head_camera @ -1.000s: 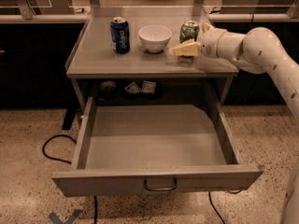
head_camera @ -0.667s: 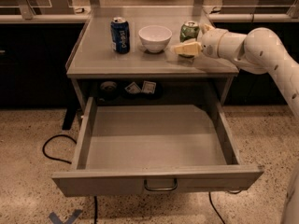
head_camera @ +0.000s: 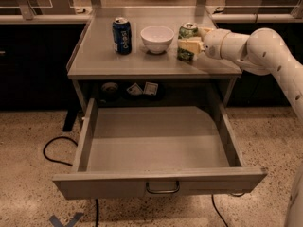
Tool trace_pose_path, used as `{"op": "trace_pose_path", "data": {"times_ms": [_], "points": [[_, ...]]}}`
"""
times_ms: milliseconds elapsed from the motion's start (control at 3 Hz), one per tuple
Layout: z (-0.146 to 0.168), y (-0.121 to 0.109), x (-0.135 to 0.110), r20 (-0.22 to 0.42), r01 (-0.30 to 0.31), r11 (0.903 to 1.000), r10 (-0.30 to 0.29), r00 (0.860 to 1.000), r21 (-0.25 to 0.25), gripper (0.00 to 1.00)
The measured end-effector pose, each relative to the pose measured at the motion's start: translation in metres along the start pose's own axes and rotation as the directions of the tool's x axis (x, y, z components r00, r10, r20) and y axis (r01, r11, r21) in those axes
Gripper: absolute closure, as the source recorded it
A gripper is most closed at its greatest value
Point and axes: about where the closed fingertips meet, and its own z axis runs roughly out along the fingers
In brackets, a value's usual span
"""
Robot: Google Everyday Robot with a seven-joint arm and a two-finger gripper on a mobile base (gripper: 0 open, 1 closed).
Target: Place green can into top drawer
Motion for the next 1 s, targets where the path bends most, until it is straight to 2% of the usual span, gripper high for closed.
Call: {"op": "trace_pose_path", "data": {"times_ms": [667,1000], "points": [[0.000,0.000,0.000,0.000,0.000,1.0000,0.000,1.000,0.000,0.97],[-0.032,0.013,0.000,-0.014,0.033,0.9992,-0.033,0.999,-0.020,1.00]]}}
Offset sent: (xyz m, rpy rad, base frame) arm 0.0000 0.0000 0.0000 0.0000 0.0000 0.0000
